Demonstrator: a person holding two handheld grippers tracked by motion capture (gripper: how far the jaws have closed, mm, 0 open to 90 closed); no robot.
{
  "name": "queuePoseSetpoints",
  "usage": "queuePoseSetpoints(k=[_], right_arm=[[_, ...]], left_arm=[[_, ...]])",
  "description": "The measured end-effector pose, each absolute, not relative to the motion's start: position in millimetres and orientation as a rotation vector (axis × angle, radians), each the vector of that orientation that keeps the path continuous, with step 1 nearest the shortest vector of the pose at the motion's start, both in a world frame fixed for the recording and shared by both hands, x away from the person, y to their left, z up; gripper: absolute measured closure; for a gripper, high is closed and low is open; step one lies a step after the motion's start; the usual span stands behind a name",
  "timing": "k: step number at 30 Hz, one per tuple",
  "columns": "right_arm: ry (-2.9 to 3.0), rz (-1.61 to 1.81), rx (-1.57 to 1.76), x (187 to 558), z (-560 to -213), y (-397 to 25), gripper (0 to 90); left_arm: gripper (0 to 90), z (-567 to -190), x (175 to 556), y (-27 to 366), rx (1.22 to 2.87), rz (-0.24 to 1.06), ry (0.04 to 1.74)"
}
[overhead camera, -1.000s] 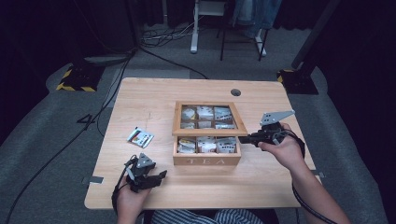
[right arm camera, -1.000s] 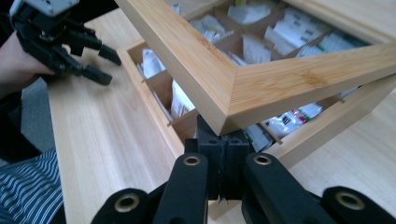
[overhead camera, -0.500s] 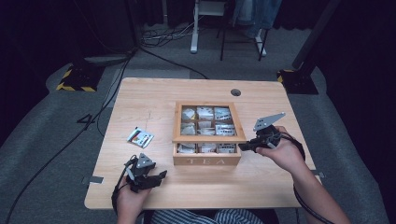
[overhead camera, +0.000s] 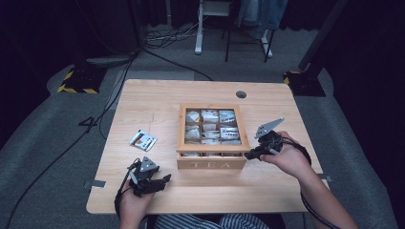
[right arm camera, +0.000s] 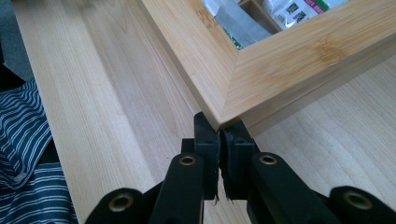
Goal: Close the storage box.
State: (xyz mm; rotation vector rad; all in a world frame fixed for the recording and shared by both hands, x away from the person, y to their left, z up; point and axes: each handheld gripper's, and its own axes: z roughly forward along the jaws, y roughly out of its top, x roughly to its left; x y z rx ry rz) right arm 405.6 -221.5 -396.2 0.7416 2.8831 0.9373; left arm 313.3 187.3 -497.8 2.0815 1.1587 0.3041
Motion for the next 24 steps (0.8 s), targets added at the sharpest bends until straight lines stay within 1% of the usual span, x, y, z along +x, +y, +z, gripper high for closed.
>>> queuePoseSetpoints(k=[24], right_arm=[[2.935,0.835,0.749,404.8,-406.5,-220.8,85.3]], left_arm=[[40.4,-498.5,316.4,184.7,2.076,0.296,1.151]])
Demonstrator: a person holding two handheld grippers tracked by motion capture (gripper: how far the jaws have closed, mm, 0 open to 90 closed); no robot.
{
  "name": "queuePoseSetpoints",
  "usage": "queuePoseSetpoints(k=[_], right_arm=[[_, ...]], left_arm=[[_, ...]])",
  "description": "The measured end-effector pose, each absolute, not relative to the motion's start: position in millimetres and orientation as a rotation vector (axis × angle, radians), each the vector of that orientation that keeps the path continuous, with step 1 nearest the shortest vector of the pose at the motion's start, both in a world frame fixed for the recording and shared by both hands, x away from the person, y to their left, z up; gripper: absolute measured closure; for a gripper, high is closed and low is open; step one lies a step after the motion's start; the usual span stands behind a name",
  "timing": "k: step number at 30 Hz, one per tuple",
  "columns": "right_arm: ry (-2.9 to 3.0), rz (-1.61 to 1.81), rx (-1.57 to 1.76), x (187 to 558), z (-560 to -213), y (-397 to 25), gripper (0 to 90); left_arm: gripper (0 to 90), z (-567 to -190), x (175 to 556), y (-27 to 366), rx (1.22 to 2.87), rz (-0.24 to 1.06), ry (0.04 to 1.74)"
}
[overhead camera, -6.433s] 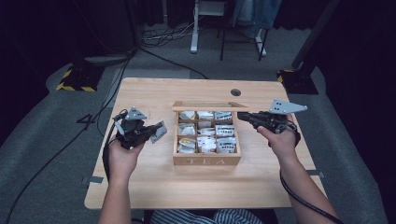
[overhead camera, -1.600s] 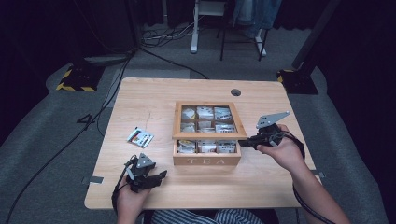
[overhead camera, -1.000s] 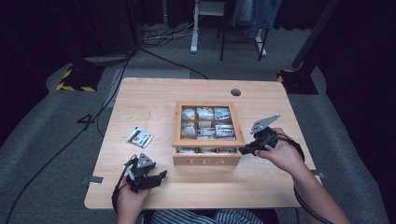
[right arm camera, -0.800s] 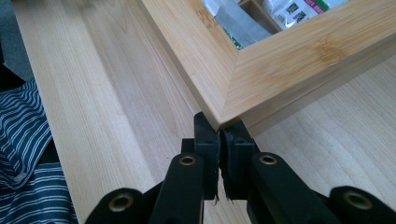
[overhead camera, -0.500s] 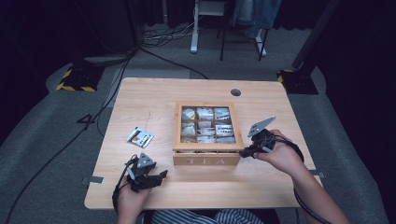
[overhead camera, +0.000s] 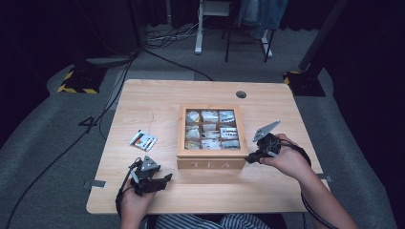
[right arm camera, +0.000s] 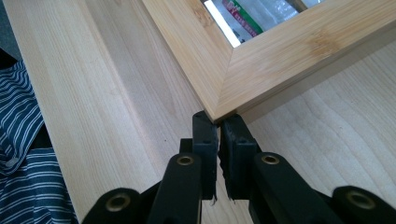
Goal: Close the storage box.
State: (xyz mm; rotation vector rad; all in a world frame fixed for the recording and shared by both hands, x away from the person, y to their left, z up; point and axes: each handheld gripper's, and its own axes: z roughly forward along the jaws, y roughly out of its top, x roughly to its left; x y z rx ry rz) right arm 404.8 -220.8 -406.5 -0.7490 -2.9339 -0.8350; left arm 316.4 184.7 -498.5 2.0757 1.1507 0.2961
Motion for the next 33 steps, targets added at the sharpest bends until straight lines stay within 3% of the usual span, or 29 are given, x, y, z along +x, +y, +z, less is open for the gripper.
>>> queuePoseSetpoints(k=[11,33], right_arm=[[-2.903,-0.848,-0.757,405,-406,-230,84.0],[-2.935,-1.295,-0.887,424,-385,-280,81.9]], left_arm=[[40.4,-499,320,190,2.05,0.279,1.171],[37.9,-499,320,218,2.087,0.362,1.186]])
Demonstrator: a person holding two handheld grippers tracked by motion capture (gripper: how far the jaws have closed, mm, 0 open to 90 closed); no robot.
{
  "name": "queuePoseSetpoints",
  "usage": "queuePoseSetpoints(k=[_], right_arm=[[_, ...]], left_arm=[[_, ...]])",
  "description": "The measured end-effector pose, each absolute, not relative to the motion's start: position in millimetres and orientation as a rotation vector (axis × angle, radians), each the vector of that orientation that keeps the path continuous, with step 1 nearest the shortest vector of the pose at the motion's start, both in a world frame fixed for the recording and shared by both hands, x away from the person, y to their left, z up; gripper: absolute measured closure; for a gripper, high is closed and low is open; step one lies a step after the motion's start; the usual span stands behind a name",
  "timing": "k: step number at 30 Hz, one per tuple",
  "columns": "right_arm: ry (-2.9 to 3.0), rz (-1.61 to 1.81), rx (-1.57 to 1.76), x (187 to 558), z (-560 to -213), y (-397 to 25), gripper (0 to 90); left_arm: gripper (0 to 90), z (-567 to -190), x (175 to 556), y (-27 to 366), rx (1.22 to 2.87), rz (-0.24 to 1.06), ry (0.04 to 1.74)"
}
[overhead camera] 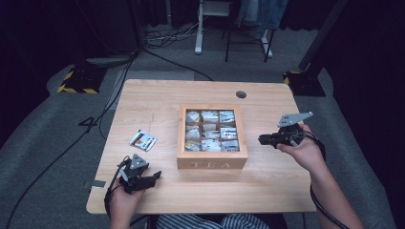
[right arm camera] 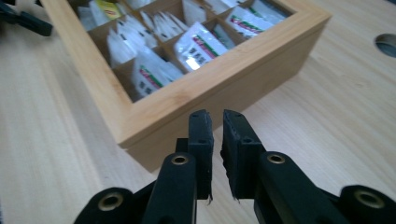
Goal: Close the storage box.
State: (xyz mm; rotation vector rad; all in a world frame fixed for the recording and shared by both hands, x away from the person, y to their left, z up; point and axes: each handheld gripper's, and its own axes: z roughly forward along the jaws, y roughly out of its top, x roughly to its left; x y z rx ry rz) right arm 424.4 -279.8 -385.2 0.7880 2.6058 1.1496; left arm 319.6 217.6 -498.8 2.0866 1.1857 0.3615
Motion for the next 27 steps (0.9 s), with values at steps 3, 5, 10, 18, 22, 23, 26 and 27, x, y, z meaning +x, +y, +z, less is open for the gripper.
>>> queuePoseSetpoints(k=[3,5,10,18,22,23,26,27], right_arm=[[2.585,1.129,0.793,428,-386,-286,82.0],[2.569,1.112,0.791,431,-388,-290,81.8],[2.52,1.084,0.798,437,-392,-302,80.0],[2.453,1.044,0.817,452,-408,-321,78.3],[2.43,1.035,0.847,459,-419,-331,78.3],[2.423,1.037,0.854,461,-422,-333,78.3],[2.405,1.035,0.869,465,-430,-339,78.3],[2.402,1.032,0.868,467,-433,-341,78.3]], left_arm=[[37.4,-500,319,219,2.086,0.381,1.174],[37.3,-500,319,220,2.096,0.395,1.171],[37.2,-501,320,223,2.087,0.401,1.183],[36.0,-503,320,224,2.091,0.435,1.166],[35.8,-503,320,225,2.09,0.451,1.164],[35.6,-503,321,225,2.091,0.455,1.164],[35.5,-503,321,225,2.088,0.455,1.17],[35.4,-503,321,225,2.089,0.458,1.171]])
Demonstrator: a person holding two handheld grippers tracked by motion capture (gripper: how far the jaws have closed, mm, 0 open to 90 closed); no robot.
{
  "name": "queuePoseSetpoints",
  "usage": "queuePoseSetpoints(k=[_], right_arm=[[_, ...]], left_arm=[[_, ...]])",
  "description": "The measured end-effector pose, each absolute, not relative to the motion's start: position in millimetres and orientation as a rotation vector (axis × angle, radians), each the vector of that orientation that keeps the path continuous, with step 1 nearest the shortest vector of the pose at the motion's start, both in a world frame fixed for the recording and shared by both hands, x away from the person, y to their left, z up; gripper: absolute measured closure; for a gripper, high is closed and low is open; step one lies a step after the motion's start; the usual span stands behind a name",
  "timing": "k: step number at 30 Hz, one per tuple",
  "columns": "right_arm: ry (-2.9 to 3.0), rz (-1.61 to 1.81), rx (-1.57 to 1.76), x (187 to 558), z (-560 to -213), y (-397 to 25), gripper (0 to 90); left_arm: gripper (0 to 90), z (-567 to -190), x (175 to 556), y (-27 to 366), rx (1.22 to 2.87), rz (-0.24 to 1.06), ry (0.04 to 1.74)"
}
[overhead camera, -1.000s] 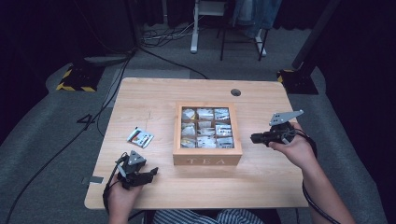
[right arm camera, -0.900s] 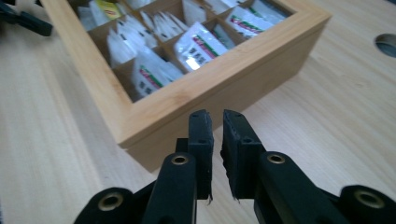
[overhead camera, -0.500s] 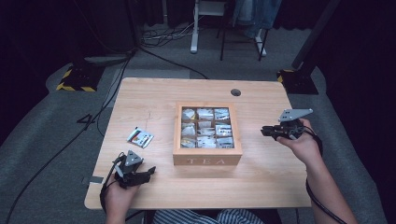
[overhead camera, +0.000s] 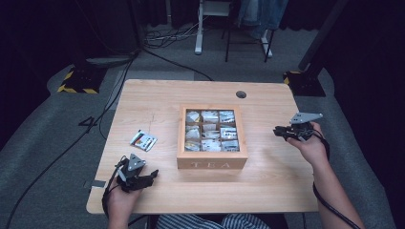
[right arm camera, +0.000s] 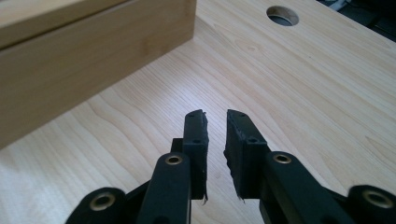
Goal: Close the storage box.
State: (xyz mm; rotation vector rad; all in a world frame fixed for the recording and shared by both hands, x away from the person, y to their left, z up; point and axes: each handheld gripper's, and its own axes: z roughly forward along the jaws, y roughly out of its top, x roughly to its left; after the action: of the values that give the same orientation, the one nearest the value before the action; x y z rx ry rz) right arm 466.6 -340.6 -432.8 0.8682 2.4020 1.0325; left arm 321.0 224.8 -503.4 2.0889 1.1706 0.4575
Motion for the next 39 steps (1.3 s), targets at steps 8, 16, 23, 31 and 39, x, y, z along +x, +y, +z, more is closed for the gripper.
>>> queuePoseSetpoints(k=[8,16,23,31,39], right_arm=[[2.386,1.027,0.88,475,-454,-353,78.2],[2.386,1.022,0.866,480,-476,-360,78.0],[2.394,1.001,0.829,482,-492,-358,77.7],[2.399,1.004,0.85,483,-498,-356,74.6],[2.347,1.062,1.034,491,-502,-357,34.4]], left_arm=[[34.3,-503,322,225,2.092,0.463,1.173],[33.8,-504,322,224,2.089,0.46,1.177],[33.7,-503,322,224,2.089,0.459,1.178],[33.7,-503,322,224,2.089,0.459,1.178],[32.7,-504,323,224,2.087,0.463,1.181]])
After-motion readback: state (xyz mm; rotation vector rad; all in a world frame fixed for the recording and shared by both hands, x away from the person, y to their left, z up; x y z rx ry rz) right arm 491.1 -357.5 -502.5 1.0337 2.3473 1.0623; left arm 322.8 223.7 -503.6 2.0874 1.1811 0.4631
